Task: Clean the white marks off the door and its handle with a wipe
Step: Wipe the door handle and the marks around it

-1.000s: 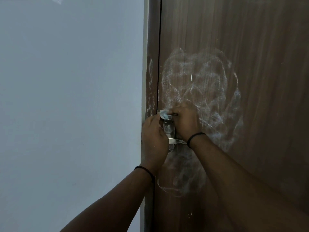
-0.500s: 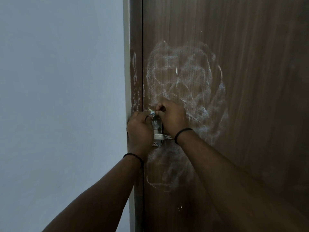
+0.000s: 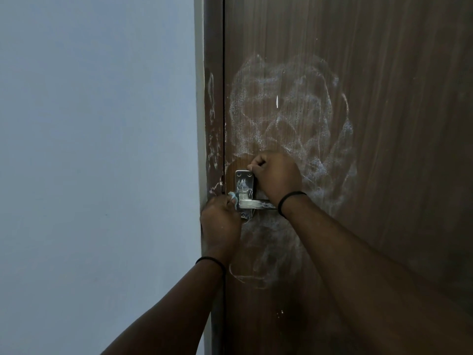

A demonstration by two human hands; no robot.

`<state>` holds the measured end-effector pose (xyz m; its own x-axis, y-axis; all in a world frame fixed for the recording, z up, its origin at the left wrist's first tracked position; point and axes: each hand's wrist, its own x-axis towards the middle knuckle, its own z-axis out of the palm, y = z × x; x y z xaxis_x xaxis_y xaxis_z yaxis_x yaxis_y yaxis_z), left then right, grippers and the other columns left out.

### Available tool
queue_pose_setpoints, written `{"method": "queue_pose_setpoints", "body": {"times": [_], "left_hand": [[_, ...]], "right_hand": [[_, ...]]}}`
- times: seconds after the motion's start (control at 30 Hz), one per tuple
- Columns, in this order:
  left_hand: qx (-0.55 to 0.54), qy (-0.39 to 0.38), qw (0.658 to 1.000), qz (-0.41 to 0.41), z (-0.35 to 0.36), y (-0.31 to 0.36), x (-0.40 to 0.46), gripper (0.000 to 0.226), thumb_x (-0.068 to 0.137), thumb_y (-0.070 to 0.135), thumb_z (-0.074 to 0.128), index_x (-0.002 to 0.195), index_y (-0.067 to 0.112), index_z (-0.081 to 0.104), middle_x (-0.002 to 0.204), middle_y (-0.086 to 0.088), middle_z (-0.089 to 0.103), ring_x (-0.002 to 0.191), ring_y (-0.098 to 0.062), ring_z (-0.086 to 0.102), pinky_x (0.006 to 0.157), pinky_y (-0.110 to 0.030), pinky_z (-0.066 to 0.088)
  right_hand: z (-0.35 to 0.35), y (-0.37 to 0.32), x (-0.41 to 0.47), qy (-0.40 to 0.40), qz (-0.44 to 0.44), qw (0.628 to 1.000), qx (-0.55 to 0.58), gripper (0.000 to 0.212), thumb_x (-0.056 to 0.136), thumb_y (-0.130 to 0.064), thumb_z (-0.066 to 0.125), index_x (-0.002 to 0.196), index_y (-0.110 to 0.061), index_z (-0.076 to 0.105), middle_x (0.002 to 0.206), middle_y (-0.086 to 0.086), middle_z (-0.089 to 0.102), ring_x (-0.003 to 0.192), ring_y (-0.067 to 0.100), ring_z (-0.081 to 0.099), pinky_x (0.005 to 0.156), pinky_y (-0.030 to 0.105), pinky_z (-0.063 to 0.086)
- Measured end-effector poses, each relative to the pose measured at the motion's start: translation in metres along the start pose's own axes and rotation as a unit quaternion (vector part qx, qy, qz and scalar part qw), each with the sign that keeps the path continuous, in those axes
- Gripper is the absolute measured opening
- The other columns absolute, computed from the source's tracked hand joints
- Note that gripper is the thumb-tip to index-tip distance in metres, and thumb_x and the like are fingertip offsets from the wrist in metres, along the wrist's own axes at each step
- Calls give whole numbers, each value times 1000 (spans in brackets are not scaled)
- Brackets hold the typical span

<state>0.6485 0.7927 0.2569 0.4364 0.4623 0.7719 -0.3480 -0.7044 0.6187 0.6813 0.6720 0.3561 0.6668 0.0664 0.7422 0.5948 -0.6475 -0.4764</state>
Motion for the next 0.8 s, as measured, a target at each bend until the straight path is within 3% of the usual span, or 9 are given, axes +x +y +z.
{"method": "queue_pose_setpoints", "body": {"times": [0.1, 0.2, 0.33, 0.53, 0.8], "left_hand": [[-2, -11, 1000, -8, -2, 1, 0, 21, 93, 12, 61, 73, 12, 71, 70, -3, 65, 58, -5, 48, 53, -5, 28], [-30, -7, 1000, -2, -5, 10, 5, 20, 92, 9, 61, 74, 8, 70, 73, -5, 65, 66, -15, 56, 58, -22, 39], [-53, 26, 998, 5, -5, 28, 23, 17, 92, 9, 62, 81, 2, 73, 78, -10, 67, 73, -20, 59, 66, -32, 48], [-47, 19, 998, 39, -6, 25, 24, 16, 93, 7, 60, 86, 0, 72, 83, -13, 67, 78, -23, 60, 70, -36, 48], [-19, 29, 999, -6, -2, 11, -17, 15, 95, 8, 58, 87, 1, 69, 85, -15, 65, 78, -26, 58, 66, -31, 43]], "right_hand": [[2, -5, 1, -10, 0, 1000, -15, 20, 88, -33, 70, 69, -29, 68, 61, -16, 62, 54, -1, 57, 51, 19, 40], [1, -6, 3, -13, 2, 1000, -24, 18, 86, -34, 72, 69, -28, 67, 67, -14, 65, 61, 0, 58, 54, 22, 44], [3, -4, 3, -11, 8, 1000, -28, 18, 86, -34, 72, 70, -29, 67, 67, -13, 66, 62, 3, 60, 57, 23, 48], [3, -1, 6, -7, -5, 1000, -17, 16, 84, -33, 74, 70, -27, 68, 63, -16, 63, 58, -3, 57, 50, 18, 36], [6, 1, 3, -9, -5, 1000, 6, 16, 85, -31, 73, 70, -26, 67, 66, -13, 66, 62, 2, 60, 58, 24, 47]]}}
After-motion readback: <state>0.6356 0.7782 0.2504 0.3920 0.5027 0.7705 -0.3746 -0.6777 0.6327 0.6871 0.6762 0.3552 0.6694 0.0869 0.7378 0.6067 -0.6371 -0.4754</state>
